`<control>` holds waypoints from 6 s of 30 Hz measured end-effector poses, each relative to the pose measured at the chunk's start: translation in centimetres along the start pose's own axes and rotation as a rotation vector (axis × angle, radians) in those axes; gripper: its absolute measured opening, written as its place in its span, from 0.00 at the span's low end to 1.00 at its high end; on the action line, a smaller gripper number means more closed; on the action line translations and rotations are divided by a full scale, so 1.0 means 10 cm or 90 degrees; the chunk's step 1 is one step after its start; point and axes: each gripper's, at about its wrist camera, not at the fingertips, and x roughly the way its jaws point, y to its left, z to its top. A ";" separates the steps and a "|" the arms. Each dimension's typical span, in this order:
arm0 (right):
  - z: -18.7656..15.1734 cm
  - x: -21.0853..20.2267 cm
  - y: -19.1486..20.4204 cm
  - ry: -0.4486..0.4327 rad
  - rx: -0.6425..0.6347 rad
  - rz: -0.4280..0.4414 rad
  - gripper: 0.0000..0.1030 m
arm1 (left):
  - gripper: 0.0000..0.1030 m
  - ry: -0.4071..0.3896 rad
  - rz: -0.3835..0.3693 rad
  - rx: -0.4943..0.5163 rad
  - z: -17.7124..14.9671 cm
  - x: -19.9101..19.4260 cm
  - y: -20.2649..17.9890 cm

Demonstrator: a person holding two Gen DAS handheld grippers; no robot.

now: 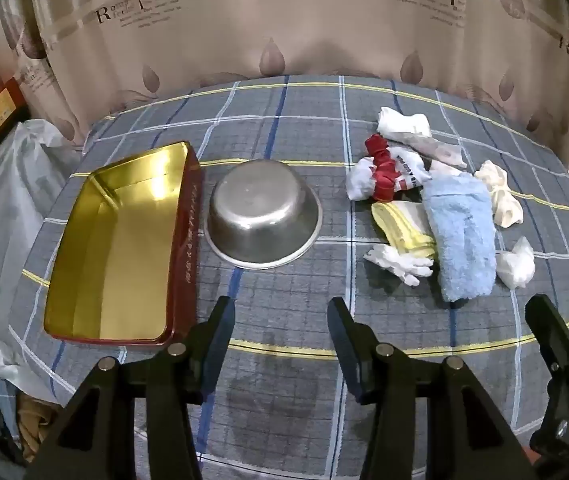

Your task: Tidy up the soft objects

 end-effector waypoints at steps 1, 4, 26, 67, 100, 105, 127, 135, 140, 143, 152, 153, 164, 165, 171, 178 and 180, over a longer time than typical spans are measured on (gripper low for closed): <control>0.00 0.00 0.00 0.007 -0.001 -0.001 1.00 | 0.48 0.001 -0.002 -0.001 0.00 0.00 0.00; 0.01 0.01 0.00 0.014 -0.001 -0.001 1.00 | 0.48 0.007 -0.004 -0.002 0.00 0.01 0.02; -0.03 0.07 -0.02 0.035 0.010 0.000 1.00 | 0.48 0.011 0.017 -0.009 -0.03 0.05 0.03; -0.04 0.08 0.00 0.038 0.010 0.003 1.00 | 0.48 0.011 0.021 -0.003 -0.04 0.05 0.05; -0.07 0.17 -0.27 0.063 0.033 -0.048 1.00 | 0.48 0.022 0.008 0.012 -0.06 0.18 0.03; -0.11 0.30 -0.41 0.088 0.038 -0.084 0.88 | 0.48 0.020 0.007 0.035 -0.05 0.24 0.00; -0.21 1.00 -0.84 0.219 0.057 -0.106 0.61 | 0.48 0.023 -0.004 0.062 0.14 0.42 -0.13; -0.22 1.05 -0.90 0.207 0.057 -0.089 0.55 | 0.48 0.013 -0.006 0.080 0.23 0.35 -0.32; -0.24 1.06 -0.94 0.203 0.069 -0.078 0.53 | 0.48 0.018 -0.030 0.100 0.27 0.31 -0.51; -0.24 1.05 -0.93 0.201 0.069 -0.080 0.50 | 0.48 0.020 -0.052 0.118 0.28 0.27 -0.64; -0.15 0.88 -0.96 0.189 0.066 -0.109 0.47 | 0.48 0.056 -0.143 0.117 0.40 0.24 -0.96; -0.13 0.86 -0.97 0.187 0.066 -0.111 0.47 | 0.48 0.059 -0.151 0.120 0.41 0.24 -1.02; -0.29 0.76 -1.14 0.221 0.150 -0.095 0.48 | 0.53 0.086 -0.186 0.114 0.56 0.39 -1.39; -0.29 0.76 -1.14 0.220 0.153 -0.091 0.47 | 0.53 0.091 -0.182 0.119 0.56 0.42 -1.44; -0.32 0.78 -1.08 0.225 0.148 -0.075 0.47 | 0.53 0.096 -0.144 0.111 0.60 0.59 -1.56; -0.33 0.79 -1.04 0.227 0.141 -0.065 0.48 | 0.52 0.081 -0.123 0.099 0.60 0.67 -1.49; -0.33 0.80 -1.04 0.226 0.140 -0.066 0.48 | 0.44 0.080 -0.124 0.100 0.59 0.66 -1.47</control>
